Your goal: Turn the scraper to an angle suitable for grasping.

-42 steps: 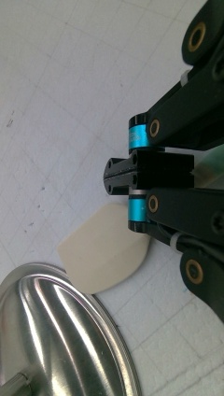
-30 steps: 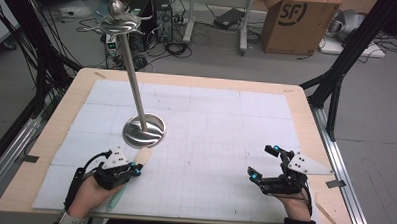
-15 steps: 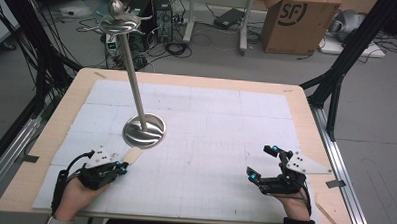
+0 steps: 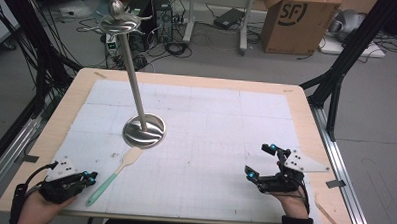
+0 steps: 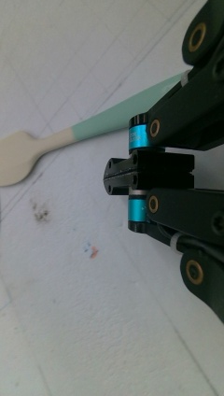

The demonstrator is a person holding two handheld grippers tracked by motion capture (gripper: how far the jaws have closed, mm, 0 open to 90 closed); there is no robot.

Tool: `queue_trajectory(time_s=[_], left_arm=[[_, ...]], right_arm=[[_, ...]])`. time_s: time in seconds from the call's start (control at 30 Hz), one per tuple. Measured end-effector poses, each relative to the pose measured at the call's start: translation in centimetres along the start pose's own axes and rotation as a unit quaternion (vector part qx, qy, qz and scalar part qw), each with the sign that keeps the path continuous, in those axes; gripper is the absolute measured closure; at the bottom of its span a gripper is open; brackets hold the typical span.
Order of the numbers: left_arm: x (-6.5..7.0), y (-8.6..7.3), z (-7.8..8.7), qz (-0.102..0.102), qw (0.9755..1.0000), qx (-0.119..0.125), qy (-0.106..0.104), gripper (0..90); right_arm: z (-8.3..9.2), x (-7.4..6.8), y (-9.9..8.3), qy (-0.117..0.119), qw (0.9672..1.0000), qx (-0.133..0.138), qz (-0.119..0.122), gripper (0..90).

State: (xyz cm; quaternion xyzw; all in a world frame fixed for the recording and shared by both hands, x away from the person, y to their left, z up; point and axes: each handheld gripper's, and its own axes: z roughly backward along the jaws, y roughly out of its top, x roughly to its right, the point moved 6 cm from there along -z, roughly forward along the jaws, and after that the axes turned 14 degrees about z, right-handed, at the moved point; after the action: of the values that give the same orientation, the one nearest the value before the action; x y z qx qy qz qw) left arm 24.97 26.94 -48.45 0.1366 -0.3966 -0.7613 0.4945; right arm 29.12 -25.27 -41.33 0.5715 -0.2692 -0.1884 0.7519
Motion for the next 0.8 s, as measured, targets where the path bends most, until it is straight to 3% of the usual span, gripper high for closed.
queue_trajectory(time_s=[0.07,0.13,0.17,0.2,0.37,0.5,0.53,0.6,0.67,0.8], left_arm=[[0.0,-0.1,0.1,0.002,1.0,0.004,-0.003,89.9],[0.2,-0.5,0.5,0.003,0.9994,-0.007,-0.033,89.9],[0.2,-0.5,0.5,0.003,0.9994,-0.007,-0.033,90.0],[0.5,-0.9,0.8,-0.003,0.9982,-0.014,-0.058,90.0],[1.2,-0.8,0.5,-0.013,0.9971,-0.023,-0.071,89.9],[2.5,-0.2,-0.5,-0.018,0.9963,-0.022,-0.081,89.9],[3.4,-0.1,-1.0,-0.022,0.9948,-0.021,-0.097,89.9],[4.1,0.0,-1.4,-0.027,0.9938,-0.021,-0.106,89.9],[4.6,0.1,-1.7,-0.033,0.9935,-0.02,-0.107,89.9],[7.1,0.7,-3.3,-0.057,0.9931,-0.004,-0.102,89.9]], right_arm=[[-0.1,0.0,0.0,0.0,1.0,0.001,0.0,3.9],[-0.1,0.1,0.0,0.0,1.0,0.001,0.001,3.9],[-0.1,0.1,0.0,-0.001,1.0,0.0,-0.002,3.9],[-0.1,0.2,0.0,-0.003,1.0,0.002,-0.003,3.9],[-0.1,0.2,0.0,-0.004,1.0,0.0,-0.003,3.9],[-0.2,0.1,0.0,-0.003,1.0,-0.001,0.001,3.9],[-0.1,0.1,0.0,-0.004,1.0,0.0,0.0,3.9],[-0.1,0.1,0.0,-0.004,1.0,0.0,-0.003,3.9],[-0.1,0.2,0.0,-0.005,1.0,-0.002,-0.003,3.9],[-0.3,0.1,-0.1,-0.003,1.0,-0.003,-0.001,3.9]])
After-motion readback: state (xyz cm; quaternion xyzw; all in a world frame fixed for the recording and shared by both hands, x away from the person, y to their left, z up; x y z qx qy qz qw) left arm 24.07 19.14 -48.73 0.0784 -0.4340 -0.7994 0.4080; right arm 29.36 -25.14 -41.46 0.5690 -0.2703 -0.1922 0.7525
